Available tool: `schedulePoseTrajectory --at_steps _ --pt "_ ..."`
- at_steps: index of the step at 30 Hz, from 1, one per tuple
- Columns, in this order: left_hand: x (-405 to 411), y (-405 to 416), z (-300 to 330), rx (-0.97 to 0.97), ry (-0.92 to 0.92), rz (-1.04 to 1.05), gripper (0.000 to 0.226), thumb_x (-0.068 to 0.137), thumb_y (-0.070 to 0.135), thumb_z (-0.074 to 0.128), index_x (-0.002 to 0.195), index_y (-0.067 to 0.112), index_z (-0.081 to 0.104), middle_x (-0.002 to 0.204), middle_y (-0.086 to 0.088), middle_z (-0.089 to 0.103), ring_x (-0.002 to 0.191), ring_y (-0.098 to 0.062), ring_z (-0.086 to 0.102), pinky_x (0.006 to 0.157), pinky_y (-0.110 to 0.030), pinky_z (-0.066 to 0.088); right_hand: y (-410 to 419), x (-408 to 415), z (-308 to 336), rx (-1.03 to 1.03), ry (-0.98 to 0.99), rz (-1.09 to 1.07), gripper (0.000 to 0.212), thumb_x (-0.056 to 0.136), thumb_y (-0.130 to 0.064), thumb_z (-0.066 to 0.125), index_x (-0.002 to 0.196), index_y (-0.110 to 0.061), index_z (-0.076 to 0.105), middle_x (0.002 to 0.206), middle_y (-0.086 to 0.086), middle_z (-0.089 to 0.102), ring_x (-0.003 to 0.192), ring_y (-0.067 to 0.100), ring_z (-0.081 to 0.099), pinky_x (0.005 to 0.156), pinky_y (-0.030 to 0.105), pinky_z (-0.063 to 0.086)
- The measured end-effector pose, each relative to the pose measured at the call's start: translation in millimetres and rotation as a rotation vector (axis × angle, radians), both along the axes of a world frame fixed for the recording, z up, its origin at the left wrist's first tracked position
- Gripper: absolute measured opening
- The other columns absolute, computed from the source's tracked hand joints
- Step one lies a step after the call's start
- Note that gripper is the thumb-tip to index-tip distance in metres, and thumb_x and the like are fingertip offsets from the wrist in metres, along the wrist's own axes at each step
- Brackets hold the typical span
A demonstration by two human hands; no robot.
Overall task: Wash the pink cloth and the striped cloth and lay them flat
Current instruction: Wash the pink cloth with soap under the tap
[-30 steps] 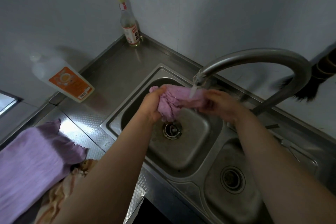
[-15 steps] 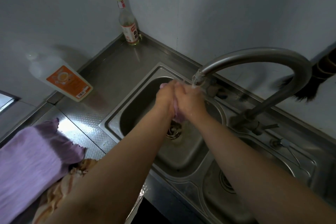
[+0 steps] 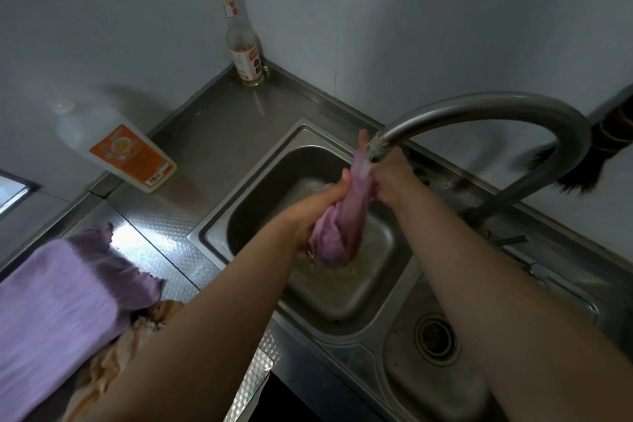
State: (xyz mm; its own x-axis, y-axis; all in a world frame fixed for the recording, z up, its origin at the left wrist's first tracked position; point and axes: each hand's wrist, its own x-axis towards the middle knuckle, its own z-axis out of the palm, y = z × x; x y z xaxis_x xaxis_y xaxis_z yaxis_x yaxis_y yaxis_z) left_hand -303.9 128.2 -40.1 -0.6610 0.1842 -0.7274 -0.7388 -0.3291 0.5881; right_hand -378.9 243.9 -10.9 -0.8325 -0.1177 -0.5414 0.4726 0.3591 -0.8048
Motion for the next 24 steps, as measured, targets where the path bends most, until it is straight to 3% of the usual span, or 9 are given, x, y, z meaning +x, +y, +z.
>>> schedulePoseTrajectory --at_steps 4,7,9,12,14,16,18,21,24 --pt "9.8 -28.3 -9.1 -0.03 -0.019 -0.322 0.087 0.063 0.046 0.085 0.131 0.005 0.052 0.127 -0.023 0.06 0.116 -0.038 0.059 0.104 -0.05 0.043 17.0 -12.3 -14.8 -0.705 -0.444 -0.208 0.04 0.099 -0.025 0.046 0.061 -0.017 0.04 0.037 -0.005 0.034 0.029 0.007 0.031 0.029 0.017 0.028" --pt "10.2 -35.9 -15.2 0.043 0.043 -0.147 0.081 0.067 0.032 0.082 0.136 0.007 0.047 0.13 -0.024 0.057 0.118 -0.038 0.058 0.104 -0.052 0.042 26.5 -10.7 -10.4 -0.926 -0.511 -0.257 0.027 0.087 -0.02 0.053 0.062 -0.016 0.049 0.036 -0.008 0.038 0.022 0.004 0.032 0.024 0.009 0.022" --pt "8.8 -32.3 -13.6 0.134 0.049 0.097 0.071 0.073 0.024 0.076 0.136 0.005 0.047 0.128 -0.025 0.058 0.116 -0.036 0.06 0.098 -0.047 0.048 28.8 -3.7 -5.7 -0.75 -0.372 -0.254 0.023 0.089 -0.017 0.052 0.067 -0.011 0.057 0.043 -0.005 0.045 0.026 0.003 0.034 0.027 0.01 0.022" --pt "0.2 -20.6 -11.9 0.201 -0.002 0.405 0.035 0.09 0.018 0.058 0.12 0.001 0.056 0.117 -0.024 0.064 0.107 -0.033 0.064 0.085 -0.043 0.054 18.3 22.6 1.0 -0.165 -0.044 0.051 0.03 0.095 -0.027 0.049 0.086 -0.001 0.062 0.068 0.011 0.061 0.046 0.014 0.052 0.04 0.021 0.04" --pt "-7.8 -9.6 -8.6 0.113 -0.038 0.464 0.022 0.098 0.025 0.049 0.095 0.006 0.06 0.089 -0.015 0.065 0.083 -0.024 0.067 0.072 -0.034 0.056 4.0 47.0 2.5 0.106 0.09 0.36 0.043 0.096 -0.046 0.045 0.082 -0.011 0.065 0.07 0.007 0.067 0.057 0.016 0.064 0.052 0.024 0.052" --pt "-13.7 9.5 0.7 0.038 -0.031 0.437 0.025 0.1 0.03 0.044 0.088 0.013 0.056 0.079 -0.007 0.056 0.071 -0.017 0.059 0.062 -0.028 0.049 -5.1 52.4 0.3 0.276 0.242 0.415 0.047 0.097 -0.051 0.039 0.073 -0.017 0.06 0.063 0.001 0.062 0.056 0.013 0.062 0.056 0.024 0.051" --pt "-15.3 32.9 12.5 0.034 -0.044 0.496 0.016 0.099 0.026 0.049 0.09 0.014 0.055 0.077 -0.004 0.055 0.075 -0.014 0.056 0.065 -0.026 0.046 -3.4 36.7 -3.1 0.341 0.292 0.226 0.043 0.099 -0.045 0.04 0.067 -0.02 0.052 0.063 -0.002 0.054 0.058 0.014 0.055 0.056 0.022 0.044" --pt "-20.5 43.3 12.6 0.123 -0.049 0.561 0.009 0.097 0.024 0.054 0.092 0.016 0.053 0.074 -0.003 0.055 0.065 -0.011 0.056 0.057 -0.022 0.047 -4.9 29.9 -8.2 0.191 0.234 0.02 0.037 0.099 -0.035 0.044 0.064 -0.023 0.045 0.063 -0.004 0.048 0.066 0.016 0.052 0.056 0.022 0.039" --pt "-24.5 30.8 -1.5 0.005 -0.044 0.541 0.019 0.097 0.033 0.05 0.082 0.022 0.053 0.076 0.003 0.056 0.056 -0.009 0.057 0.044 -0.019 0.047 -15.6 53.3 -8.2 0.134 0.218 0.118 0.042 0.1 -0.043 0.037 0.073 -0.015 0.054 0.061 0.001 0.054 0.055 0.015 0.056 0.051 0.027 0.044"
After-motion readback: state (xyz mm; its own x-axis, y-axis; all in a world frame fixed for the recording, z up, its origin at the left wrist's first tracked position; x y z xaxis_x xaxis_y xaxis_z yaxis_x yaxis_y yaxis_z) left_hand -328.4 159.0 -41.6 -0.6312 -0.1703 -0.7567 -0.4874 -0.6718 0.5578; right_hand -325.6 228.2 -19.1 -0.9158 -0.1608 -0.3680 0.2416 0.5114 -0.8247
